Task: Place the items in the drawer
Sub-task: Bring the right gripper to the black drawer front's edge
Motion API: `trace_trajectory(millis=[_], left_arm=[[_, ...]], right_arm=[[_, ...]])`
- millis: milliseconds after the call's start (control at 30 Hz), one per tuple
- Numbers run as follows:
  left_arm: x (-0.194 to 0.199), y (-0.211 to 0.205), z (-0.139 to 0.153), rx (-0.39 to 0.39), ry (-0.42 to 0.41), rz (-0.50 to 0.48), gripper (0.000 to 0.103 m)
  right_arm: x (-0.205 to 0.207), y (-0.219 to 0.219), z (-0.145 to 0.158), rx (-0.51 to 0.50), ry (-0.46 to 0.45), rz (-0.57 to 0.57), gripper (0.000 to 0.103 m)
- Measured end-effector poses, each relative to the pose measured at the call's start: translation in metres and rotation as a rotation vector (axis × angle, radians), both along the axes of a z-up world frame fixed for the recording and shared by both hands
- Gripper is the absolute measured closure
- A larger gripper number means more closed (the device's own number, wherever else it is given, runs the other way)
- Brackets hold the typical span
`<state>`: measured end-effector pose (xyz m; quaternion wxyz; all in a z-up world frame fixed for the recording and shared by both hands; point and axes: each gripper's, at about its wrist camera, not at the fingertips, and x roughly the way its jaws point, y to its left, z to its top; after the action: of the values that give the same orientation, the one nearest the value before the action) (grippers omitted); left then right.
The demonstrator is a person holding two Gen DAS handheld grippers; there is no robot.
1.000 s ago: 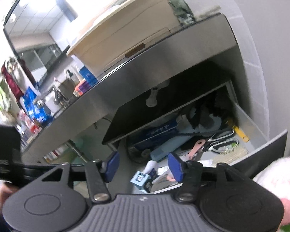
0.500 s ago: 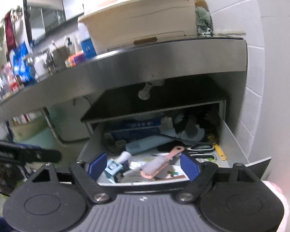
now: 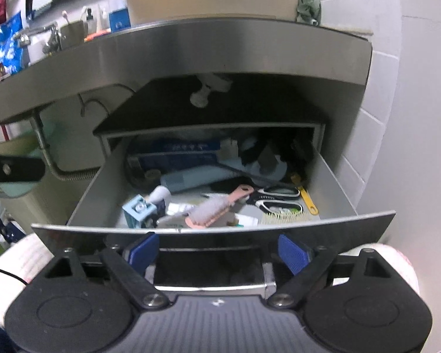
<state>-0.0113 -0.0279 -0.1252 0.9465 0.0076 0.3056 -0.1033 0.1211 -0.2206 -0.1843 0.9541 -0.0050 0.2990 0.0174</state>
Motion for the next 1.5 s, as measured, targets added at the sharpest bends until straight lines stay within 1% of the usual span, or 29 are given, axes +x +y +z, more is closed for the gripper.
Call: trace_trajectory(millis=[67, 200, 333, 433, 500, 567, 633, 900, 1233, 1333, 1500], left_arm=[[-0.002, -0.001, -0.001, 0.001, -0.004, -0.007, 0.012], [-0.002, 0.000, -0.001, -0.002, -0.006, 0.000, 0.012], [-0.003, 0.005, -0.001, -0.018, -0.018, 0.025, 0.012], [-0.002, 0.008, -0.002, -0.048, -0.005, 0.031, 0.012], [-0.001, 0.007, -0.003, -0.044, 0.004, 0.033, 0.012], [0.000, 0.006, -0.004, -0.040, 0.007, 0.031, 0.012], [-0.001, 0.005, -0.004, -0.038, 0.009, 0.027, 0.012], [0.001, 0.003, -0.007, -0.040, 0.031, 0.020, 0.012], [0.000, -0.001, -0.009, -0.030, 0.033, -0.002, 0.012], [0.003, -0.002, -0.011, -0.026, 0.049, -0.007, 0.012], [0.004, -0.002, -0.012, -0.023, 0.064, -0.002, 0.012]], right_arm=[[0.001, 0.002, -0.005, -0.007, 0.006, 0.000, 0.015], [0.002, 0.003, -0.010, -0.031, -0.015, -0.002, 0.015], [0.012, 0.000, -0.019, -0.016, 0.022, -0.020, 0.015], [0.017, -0.001, -0.024, -0.021, 0.034, -0.037, 0.016], [0.022, 0.000, -0.028, -0.027, 0.054, -0.038, 0.017], [0.026, 0.001, -0.032, -0.038, 0.079, -0.036, 0.028], [0.030, 0.004, -0.037, -0.043, 0.107, -0.021, 0.035], [0.042, 0.018, -0.047, -0.078, 0.168, 0.019, 0.035], [0.060, 0.017, -0.056, -0.057, 0.249, -0.005, 0.035], [0.062, 0.016, -0.057, -0.060, 0.254, -0.012, 0.030], [0.063, 0.013, -0.057, -0.056, 0.261, -0.014, 0.028]])
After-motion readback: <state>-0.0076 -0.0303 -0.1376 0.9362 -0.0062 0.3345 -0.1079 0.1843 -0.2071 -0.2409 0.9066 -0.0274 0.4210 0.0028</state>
